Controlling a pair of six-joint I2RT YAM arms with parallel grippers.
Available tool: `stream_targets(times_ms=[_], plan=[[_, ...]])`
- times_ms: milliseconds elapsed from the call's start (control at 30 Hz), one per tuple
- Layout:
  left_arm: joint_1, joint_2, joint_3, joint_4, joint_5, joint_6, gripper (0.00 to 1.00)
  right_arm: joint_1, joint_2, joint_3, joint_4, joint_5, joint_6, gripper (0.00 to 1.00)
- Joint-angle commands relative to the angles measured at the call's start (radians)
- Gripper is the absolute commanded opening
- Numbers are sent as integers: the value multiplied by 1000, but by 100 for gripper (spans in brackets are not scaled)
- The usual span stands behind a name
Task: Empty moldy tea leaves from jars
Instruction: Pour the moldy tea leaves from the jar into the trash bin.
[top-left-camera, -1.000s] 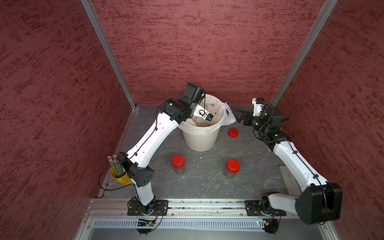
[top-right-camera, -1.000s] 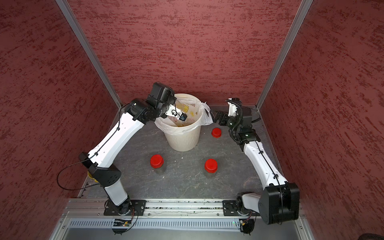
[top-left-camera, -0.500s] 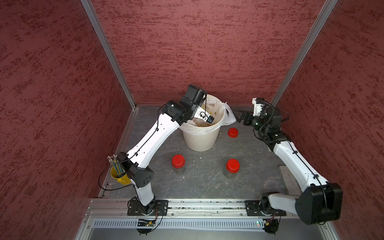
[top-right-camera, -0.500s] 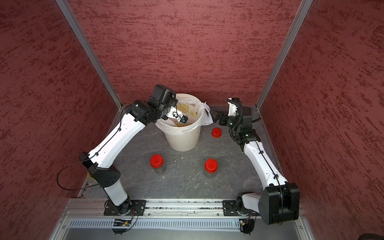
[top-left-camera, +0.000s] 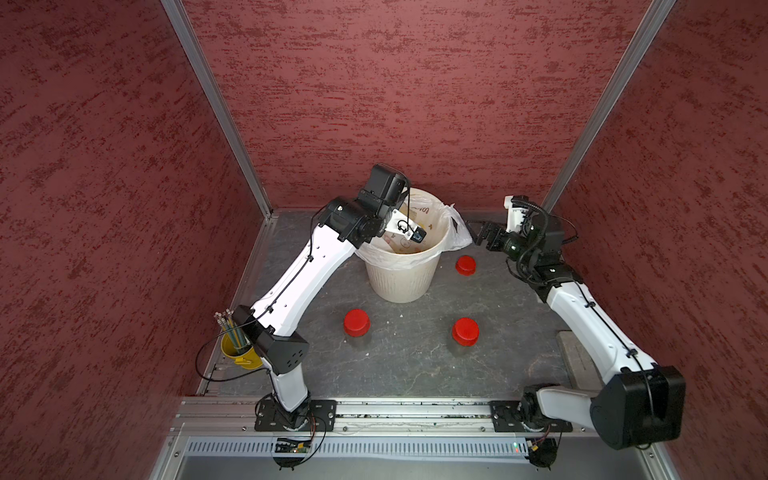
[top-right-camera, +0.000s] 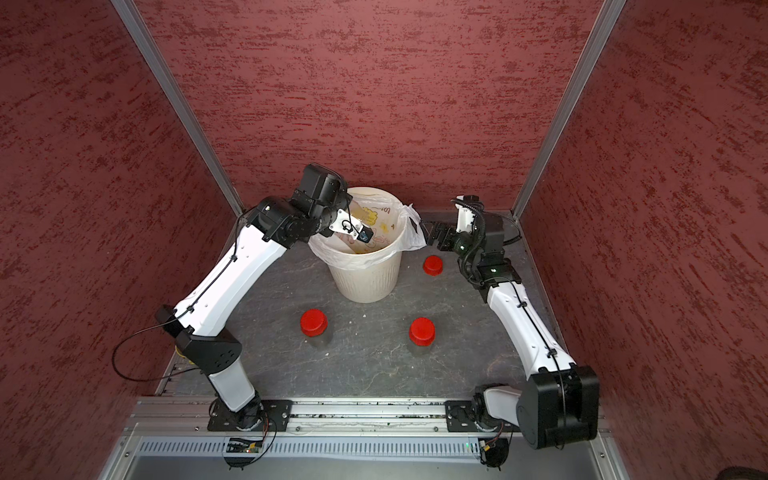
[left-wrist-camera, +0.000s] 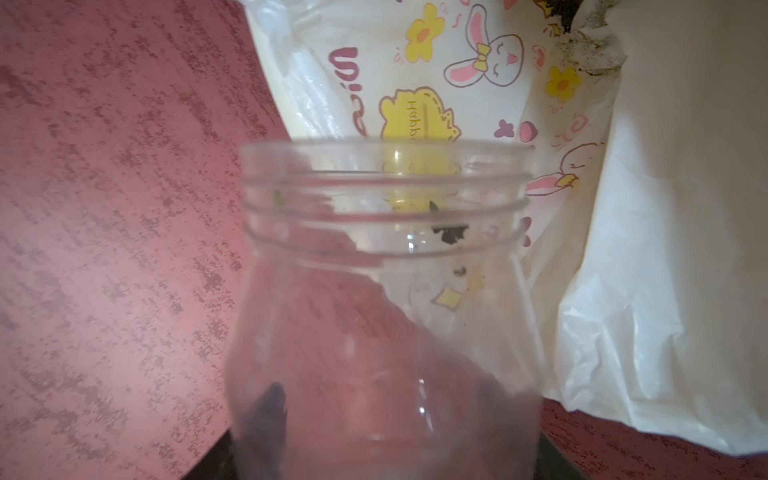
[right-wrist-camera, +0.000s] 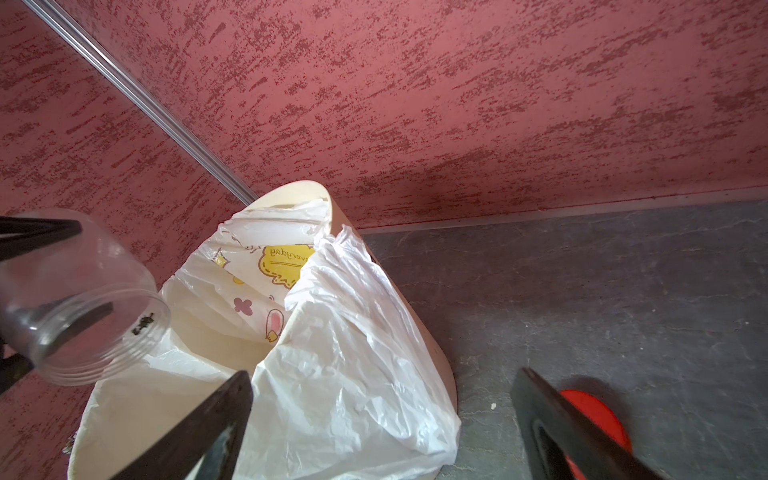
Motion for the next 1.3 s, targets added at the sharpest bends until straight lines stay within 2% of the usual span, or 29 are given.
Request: stream_targets(times_ms=[0, 167, 367, 433, 500, 633, 733, 867, 1033, 1167, 1267], plan=[[-13, -14, 16, -30, -19, -6, 53, -2, -20, 47, -2, -2, -5, 99], [3, -19, -116, -29, -7, -37, 53, -2, -18, 38, 4, -5, -5, 99], [0, 8, 36, 0, -10, 21, 53, -3, -16, 59, -7, -6, -5, 99], [-5, -2, 39, 18, -15, 22, 53, -4, -19, 60, -7, -4, -3, 99], [0, -28, -22, 61, 2, -11, 53, -4, -22, 55, -5, -3, 1, 99], [32, -52, -65, 26, 81, -157, 53, -4, -19, 38, 7, -8, 8, 99], [61, -87, -128, 94, 124, -190, 53, -3, -19, 37, 4, -12, 7, 99], [105, -182, -286, 310, 262, -239, 53, -3, -25, 37, 7, -7, 9, 99], [183, -317, -490, 591, 501, -434, 54, -3, -29, 30, 6, -7, 17, 99], [246, -393, -579, 696, 692, -628, 55, -3, -36, 26, 6, -2, 20, 99], [264, -423, -622, 731, 763, -665, 56, -3, -34, 29, 6, -5, 24, 99]])
